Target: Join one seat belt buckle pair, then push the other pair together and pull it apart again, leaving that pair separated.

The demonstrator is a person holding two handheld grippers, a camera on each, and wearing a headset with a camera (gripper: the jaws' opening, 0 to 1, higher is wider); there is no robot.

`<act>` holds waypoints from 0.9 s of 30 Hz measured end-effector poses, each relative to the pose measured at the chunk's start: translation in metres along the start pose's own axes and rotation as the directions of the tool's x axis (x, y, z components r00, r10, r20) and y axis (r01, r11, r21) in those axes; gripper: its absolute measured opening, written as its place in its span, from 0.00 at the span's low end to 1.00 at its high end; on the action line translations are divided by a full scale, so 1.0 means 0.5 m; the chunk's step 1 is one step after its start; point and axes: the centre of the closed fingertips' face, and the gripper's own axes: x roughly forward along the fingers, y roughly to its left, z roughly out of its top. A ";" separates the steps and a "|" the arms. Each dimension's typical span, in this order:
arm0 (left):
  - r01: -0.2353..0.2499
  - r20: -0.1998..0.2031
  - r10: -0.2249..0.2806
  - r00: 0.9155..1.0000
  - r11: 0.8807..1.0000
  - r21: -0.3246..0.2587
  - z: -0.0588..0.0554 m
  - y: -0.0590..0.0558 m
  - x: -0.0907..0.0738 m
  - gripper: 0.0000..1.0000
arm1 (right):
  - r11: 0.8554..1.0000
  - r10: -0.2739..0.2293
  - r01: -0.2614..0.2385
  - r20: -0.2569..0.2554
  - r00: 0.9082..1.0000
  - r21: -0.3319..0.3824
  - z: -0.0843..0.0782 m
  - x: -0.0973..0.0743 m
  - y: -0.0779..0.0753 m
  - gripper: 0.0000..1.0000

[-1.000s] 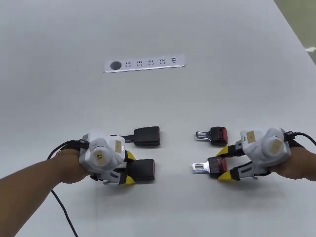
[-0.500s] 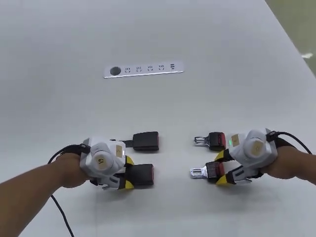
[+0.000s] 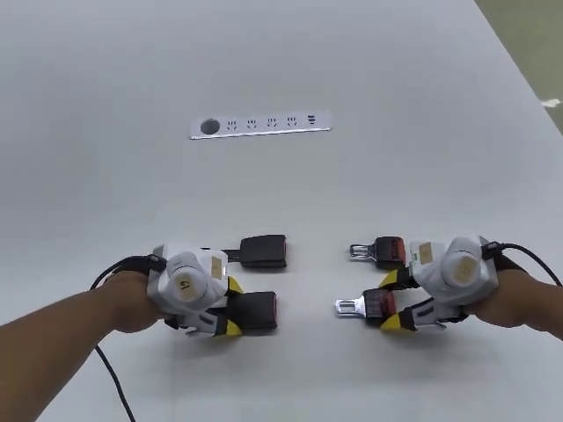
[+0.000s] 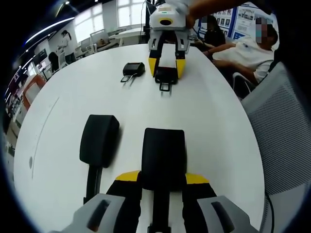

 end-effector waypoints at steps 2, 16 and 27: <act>0.000 -0.001 0.000 1.000 1.000 0.000 0.000 0.000 0.000 0.33 | 1.000 -0.008 0.007 0.031 1.000 0.018 -0.005 -0.001 -0.009 0.33; 0.002 -0.011 -0.002 1.000 1.000 -0.004 -0.005 0.003 0.002 0.33 | 1.000 -0.003 -0.001 0.159 0.987 0.025 0.044 0.018 0.014 0.33; 0.001 -0.018 -0.001 1.000 1.000 -0.004 -0.004 0.001 0.001 0.33 | 0.999 -0.012 0.005 0.206 0.978 0.038 0.083 0.039 0.017 0.33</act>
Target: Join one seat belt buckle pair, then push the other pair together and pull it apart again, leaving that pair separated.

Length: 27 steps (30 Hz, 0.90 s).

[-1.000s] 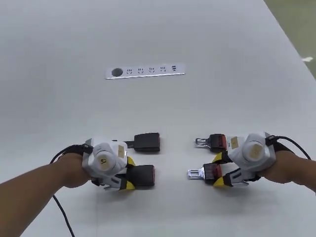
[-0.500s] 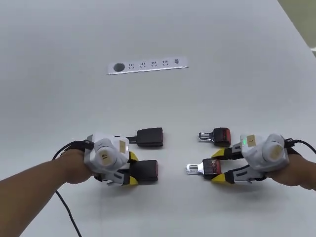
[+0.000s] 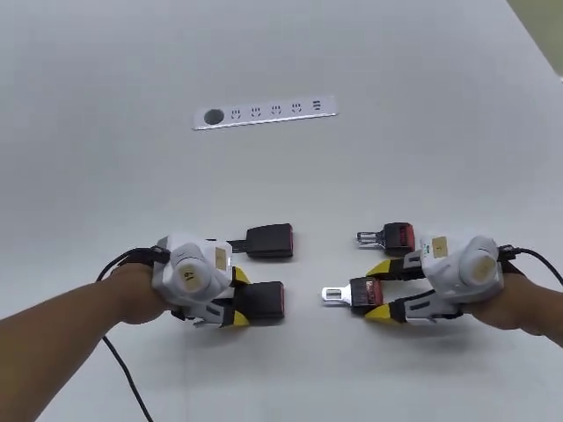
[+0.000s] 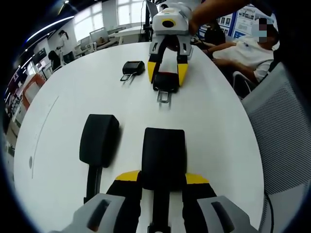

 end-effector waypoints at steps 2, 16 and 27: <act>0.000 -0.001 0.000 1.000 1.000 0.000 0.000 0.000 0.000 0.33 | 1.000 0.002 -0.002 0.004 1.000 0.001 0.004 0.007 0.000 0.33; 0.001 -0.002 -0.001 1.000 1.000 -0.002 0.002 -0.001 -0.001 0.33 | 1.000 0.014 -0.014 0.028 1.000 -0.011 0.036 0.058 0.012 0.33; 0.003 -0.010 -0.003 1.000 1.000 0.003 0.003 0.000 -0.001 0.33 | 1.000 0.025 -0.024 0.032 0.999 -0.018 0.066 0.084 0.023 0.33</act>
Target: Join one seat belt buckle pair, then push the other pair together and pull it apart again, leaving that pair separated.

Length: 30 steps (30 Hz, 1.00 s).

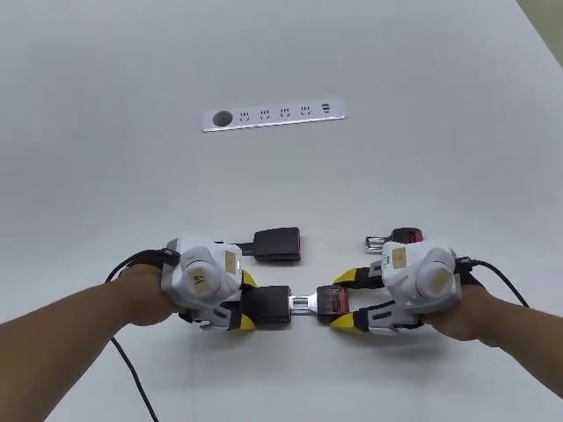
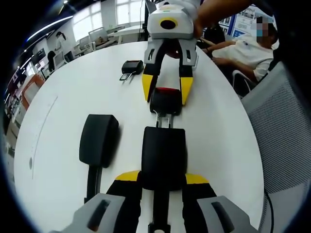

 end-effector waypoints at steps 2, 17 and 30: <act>0.000 -0.003 0.000 1.000 1.000 0.005 0.000 -0.001 0.000 0.33 | 1.000 0.000 0.000 0.003 1.000 0.004 0.001 0.000 0.000 0.33; 0.009 -0.015 -0.009 1.000 1.000 0.028 -0.005 0.000 0.001 0.32 | 1.000 -0.006 0.006 0.023 1.000 0.020 0.017 0.033 0.002 0.32; 0.019 -0.030 -0.017 0.999 0.999 0.048 -0.006 0.000 0.003 0.32 | 1.000 -0.007 0.006 0.045 0.999 0.026 0.044 0.055 0.011 0.32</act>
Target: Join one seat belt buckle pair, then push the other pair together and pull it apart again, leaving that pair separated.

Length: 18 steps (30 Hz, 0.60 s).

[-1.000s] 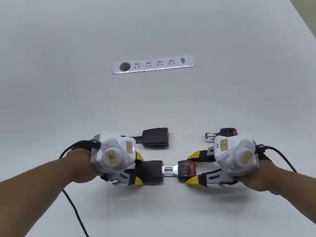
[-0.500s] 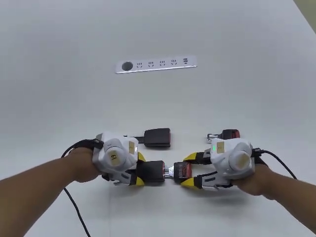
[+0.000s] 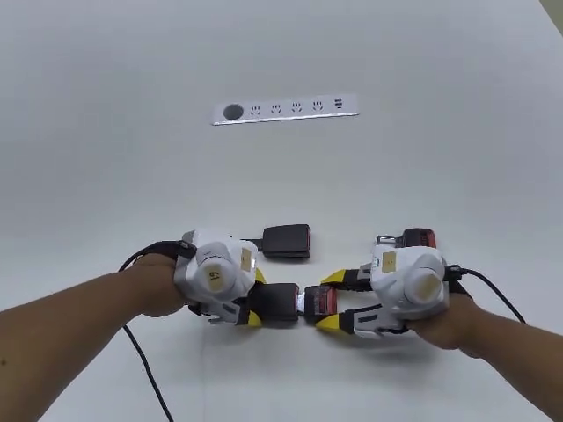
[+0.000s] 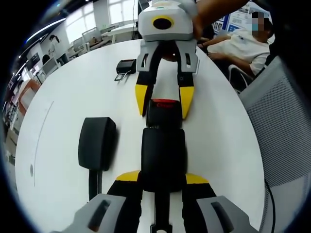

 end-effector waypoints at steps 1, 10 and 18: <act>-0.002 -0.007 0.002 1.000 1.000 0.004 -0.004 0.003 0.000 0.32 | 1.000 0.001 -0.001 -0.002 1.000 -0.006 0.004 0.002 0.001 0.32; -0.001 -0.007 0.001 1.000 1.000 0.009 0.000 -0.003 -0.005 0.32 | 1.000 -0.002 0.002 -0.005 1.000 -0.006 0.006 -0.003 -0.002 0.32; -0.002 -0.004 0.002 1.000 1.000 0.005 0.001 -0.004 -0.004 0.32 | 1.000 -0.012 0.012 -0.010 1.000 -0.008 -0.005 0.001 -0.007 0.32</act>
